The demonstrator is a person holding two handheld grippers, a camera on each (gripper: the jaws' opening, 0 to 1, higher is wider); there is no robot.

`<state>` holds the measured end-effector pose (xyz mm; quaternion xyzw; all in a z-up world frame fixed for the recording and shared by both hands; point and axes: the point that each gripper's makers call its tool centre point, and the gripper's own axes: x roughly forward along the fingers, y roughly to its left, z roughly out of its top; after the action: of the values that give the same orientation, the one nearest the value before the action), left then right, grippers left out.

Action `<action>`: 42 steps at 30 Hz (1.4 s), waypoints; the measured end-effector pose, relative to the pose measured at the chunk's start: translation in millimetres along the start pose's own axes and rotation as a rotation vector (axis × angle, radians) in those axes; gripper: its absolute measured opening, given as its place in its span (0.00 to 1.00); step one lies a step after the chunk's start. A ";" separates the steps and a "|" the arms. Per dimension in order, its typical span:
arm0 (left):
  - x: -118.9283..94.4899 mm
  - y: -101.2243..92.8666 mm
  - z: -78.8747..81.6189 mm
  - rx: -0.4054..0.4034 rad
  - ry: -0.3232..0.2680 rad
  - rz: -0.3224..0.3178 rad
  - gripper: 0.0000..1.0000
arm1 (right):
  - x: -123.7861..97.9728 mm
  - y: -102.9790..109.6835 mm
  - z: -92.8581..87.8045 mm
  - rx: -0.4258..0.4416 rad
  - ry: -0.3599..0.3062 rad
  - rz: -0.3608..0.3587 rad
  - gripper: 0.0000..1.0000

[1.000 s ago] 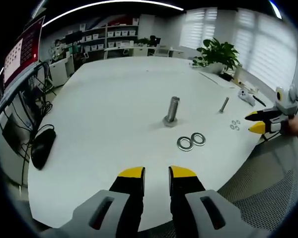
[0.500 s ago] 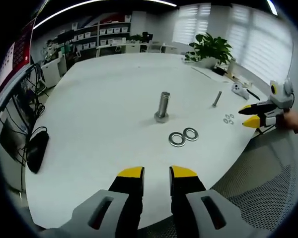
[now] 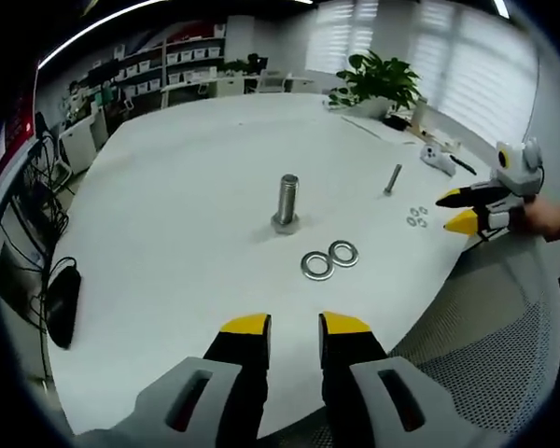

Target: Place the washer onto the threaded stud by aligning its center hole with the stud, sliding it down to the base, and recovering from edge contact or off-axis alignment until the washer reaches the visible bottom stop.

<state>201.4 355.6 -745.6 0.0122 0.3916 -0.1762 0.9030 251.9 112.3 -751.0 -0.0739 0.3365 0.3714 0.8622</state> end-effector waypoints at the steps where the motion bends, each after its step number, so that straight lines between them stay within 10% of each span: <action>1: 0.6 -0.5 2.3 0.001 0.000 -0.002 0.19 | 0.0 0.0 0.0 0.000 0.000 0.000 0.46; 42: 68.1 -24.1 15.0 0.221 0.271 -0.135 0.25 | -1.7 0.0 -1.2 0.036 -0.006 -0.001 0.46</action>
<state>247.0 309.5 -780.9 0.1085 0.4880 -0.2749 0.8213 250.5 110.8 -750.8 -0.0575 0.3404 0.3654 0.8645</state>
